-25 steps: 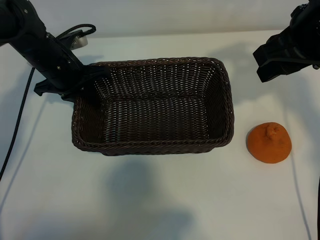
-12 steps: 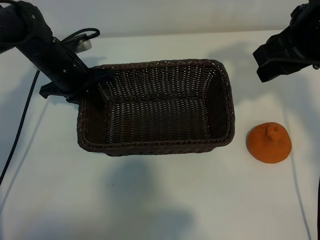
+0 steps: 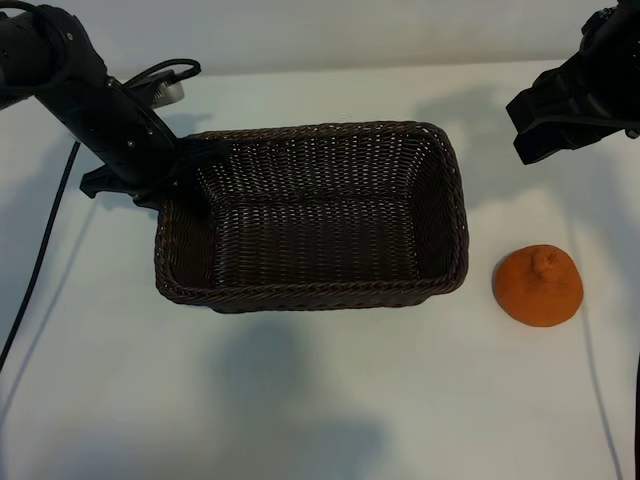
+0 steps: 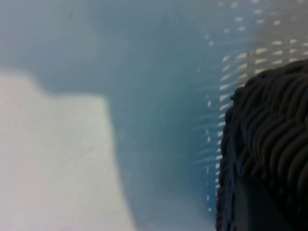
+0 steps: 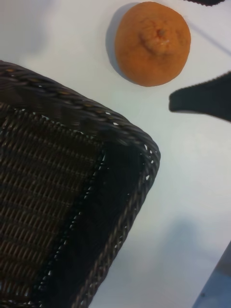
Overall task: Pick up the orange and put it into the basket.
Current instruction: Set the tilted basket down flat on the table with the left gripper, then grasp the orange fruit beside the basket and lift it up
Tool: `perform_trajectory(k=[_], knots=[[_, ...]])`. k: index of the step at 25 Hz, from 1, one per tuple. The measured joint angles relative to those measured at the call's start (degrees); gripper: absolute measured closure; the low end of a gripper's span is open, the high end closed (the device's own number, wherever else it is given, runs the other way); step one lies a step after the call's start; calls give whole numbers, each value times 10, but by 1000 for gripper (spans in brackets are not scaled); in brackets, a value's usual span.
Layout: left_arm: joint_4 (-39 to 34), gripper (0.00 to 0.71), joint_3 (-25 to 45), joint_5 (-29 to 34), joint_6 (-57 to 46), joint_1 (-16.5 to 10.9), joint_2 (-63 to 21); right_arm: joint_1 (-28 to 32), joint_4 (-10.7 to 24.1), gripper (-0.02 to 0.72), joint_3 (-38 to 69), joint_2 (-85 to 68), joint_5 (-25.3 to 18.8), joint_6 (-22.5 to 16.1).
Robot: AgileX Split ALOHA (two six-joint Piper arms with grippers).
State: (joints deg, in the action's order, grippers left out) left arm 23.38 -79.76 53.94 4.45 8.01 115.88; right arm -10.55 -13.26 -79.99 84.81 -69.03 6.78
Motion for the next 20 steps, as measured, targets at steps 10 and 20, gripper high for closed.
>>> perform_trajectory(k=[10, 20], knots=[[1, 548, 0, -1, 0, 0, 0, 0, 0, 248, 0, 0, 0, 1], [20, 248, -1, 3, -2, 0, 0, 0, 0, 248, 0, 0, 0, 1]])
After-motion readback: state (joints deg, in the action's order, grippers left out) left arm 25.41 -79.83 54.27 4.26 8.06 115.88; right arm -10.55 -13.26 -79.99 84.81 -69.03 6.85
